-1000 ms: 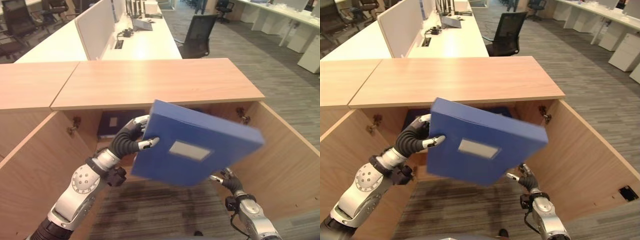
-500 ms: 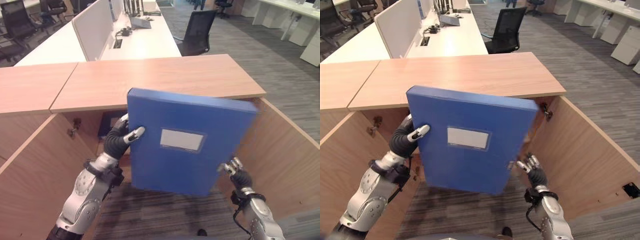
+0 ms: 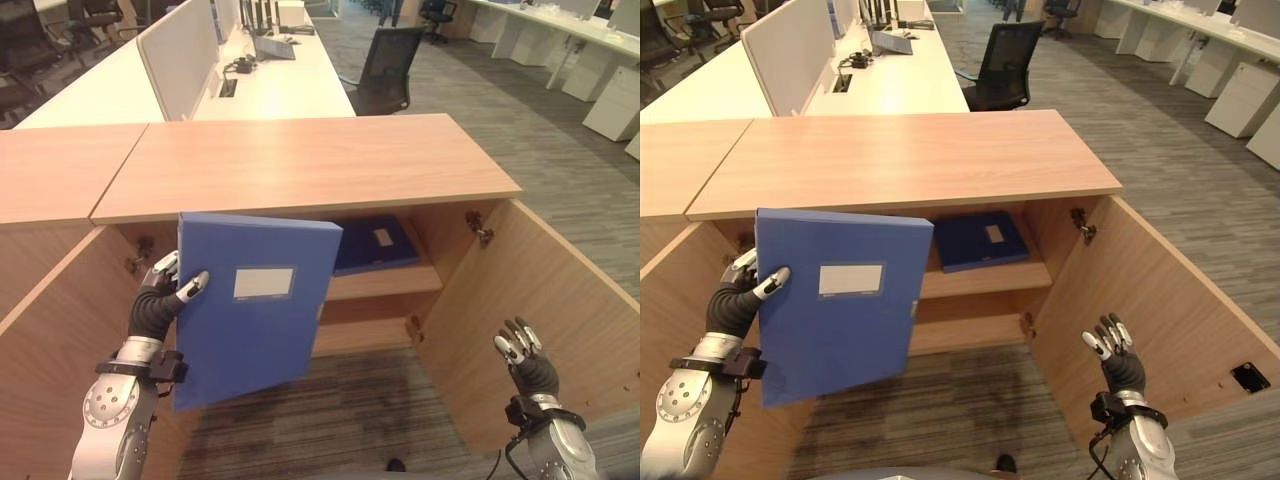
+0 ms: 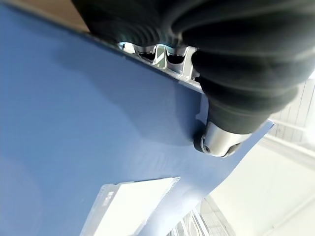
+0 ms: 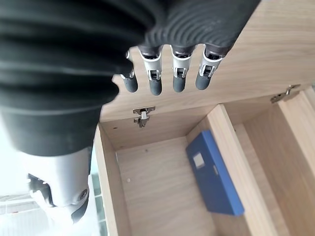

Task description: Put the empty folder in the office cabinet

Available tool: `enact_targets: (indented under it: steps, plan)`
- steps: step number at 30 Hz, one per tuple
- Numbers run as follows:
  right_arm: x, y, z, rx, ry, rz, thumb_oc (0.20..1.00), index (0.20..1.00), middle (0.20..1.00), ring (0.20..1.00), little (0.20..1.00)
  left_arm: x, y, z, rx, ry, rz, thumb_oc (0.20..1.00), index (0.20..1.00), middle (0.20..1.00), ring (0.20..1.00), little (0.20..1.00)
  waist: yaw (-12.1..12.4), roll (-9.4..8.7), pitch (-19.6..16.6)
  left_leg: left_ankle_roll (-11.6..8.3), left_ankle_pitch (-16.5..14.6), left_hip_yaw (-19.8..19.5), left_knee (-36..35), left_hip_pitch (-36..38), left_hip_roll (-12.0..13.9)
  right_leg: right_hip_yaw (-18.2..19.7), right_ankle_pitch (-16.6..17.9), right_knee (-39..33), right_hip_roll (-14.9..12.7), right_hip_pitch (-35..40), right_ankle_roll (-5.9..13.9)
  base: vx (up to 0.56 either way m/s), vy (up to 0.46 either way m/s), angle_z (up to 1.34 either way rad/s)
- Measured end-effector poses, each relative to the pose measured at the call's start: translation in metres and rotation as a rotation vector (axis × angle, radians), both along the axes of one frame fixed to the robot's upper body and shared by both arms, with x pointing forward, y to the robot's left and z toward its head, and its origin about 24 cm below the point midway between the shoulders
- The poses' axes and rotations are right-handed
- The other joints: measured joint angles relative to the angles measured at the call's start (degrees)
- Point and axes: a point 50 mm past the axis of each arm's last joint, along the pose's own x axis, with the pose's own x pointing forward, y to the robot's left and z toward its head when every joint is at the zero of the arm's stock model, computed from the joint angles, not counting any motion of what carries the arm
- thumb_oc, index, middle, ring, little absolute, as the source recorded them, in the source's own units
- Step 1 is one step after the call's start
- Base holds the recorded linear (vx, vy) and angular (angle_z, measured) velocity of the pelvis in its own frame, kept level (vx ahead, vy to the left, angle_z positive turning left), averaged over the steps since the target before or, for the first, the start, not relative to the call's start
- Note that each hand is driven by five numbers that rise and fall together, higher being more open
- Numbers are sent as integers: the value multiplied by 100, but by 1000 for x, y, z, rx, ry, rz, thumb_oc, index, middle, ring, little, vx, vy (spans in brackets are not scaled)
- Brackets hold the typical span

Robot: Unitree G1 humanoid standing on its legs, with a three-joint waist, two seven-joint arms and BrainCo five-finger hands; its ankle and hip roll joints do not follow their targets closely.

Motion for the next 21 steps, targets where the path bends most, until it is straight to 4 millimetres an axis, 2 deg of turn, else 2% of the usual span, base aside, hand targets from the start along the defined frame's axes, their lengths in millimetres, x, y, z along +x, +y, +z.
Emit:
enact_targets:
  steps: [3,8,10,13,17,21]
  plan:
    - [5,7,1,7,-9,42,1000,1000,1000,1000,1000,3,-3,1,-5,-7,-10,200,200,200,200,200,9,1,0,-1,3,4,6,1,-1,5,14,10,0,0,15,0,0,0]
    - [22,31,4,31,-42,177,1000,1000,1000,1000,1000,13,-18,6,15,-41,-72,200,200,200,200,200,28,2,1,-1,3,4,4,7,-1,4,20,9,-2,11,13,0,0,0]
    - [36,50,12,46,-89,279,1000,1000,1000,1000,1000,20,-33,7,3,-52,-134,200,200,200,200,200,26,16,10,-1,4,5,3,8,-2,4,23,9,-3,12,10,0,0,0]
    - [46,61,18,48,-121,335,1000,1000,1000,1000,1000,23,-45,5,-17,-54,-181,200,200,200,200,200,35,28,17,-2,6,3,6,9,-2,5,26,11,0,26,11,0,0,0]
    - [56,75,22,-89,-102,439,1000,1000,1000,1000,1000,27,-60,7,-24,-67,-254,200,200,200,200,200,56,34,23,-3,25,-2,6,14,-3,3,27,11,0,44,12,0,0,0]
    - [59,79,22,-134,-85,447,1000,1000,1000,1000,1000,30,-68,9,-27,-75,-287,200,200,200,200,200,79,42,33,-3,24,-2,6,18,-2,0,27,11,-1,52,12,0,0,0]
